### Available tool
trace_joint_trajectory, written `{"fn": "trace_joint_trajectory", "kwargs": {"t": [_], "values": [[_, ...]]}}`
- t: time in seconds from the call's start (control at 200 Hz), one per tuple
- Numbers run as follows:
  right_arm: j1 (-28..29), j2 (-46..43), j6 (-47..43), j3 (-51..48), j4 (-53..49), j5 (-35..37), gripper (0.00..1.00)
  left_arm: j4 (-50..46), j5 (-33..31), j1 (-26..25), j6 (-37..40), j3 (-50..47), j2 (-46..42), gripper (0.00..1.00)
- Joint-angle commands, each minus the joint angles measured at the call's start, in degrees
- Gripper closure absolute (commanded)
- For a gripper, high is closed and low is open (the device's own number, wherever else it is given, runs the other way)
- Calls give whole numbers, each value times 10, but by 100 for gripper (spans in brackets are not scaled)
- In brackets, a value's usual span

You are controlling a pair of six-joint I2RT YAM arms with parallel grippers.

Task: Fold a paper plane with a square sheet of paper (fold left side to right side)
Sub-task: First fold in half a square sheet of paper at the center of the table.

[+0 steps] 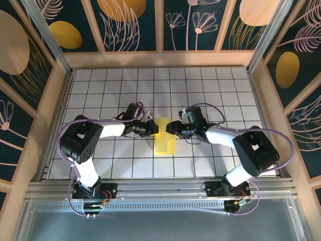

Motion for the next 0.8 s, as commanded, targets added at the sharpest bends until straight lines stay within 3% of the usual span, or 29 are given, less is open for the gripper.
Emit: {"fn": "trace_joint_trajectory", "kwargs": {"t": [0.0,0.165,0.325,0.661,0.796], "values": [[11,29,19,20,48,-32,53,-1,1,-4,-3,4,7,94],[15,42,23,28,50,-31,68,-1,-1,-4,-4,3,6,93],[14,41,11,26,5,-4,100,-4,-18,-4,-7,1,-14,83],[15,38,-30,62,-127,112,100,-110,-140,-4,32,2,-87,49],[17,37,-35,72,-152,135,100,-127,-141,-5,38,-1,-74,46]]}}
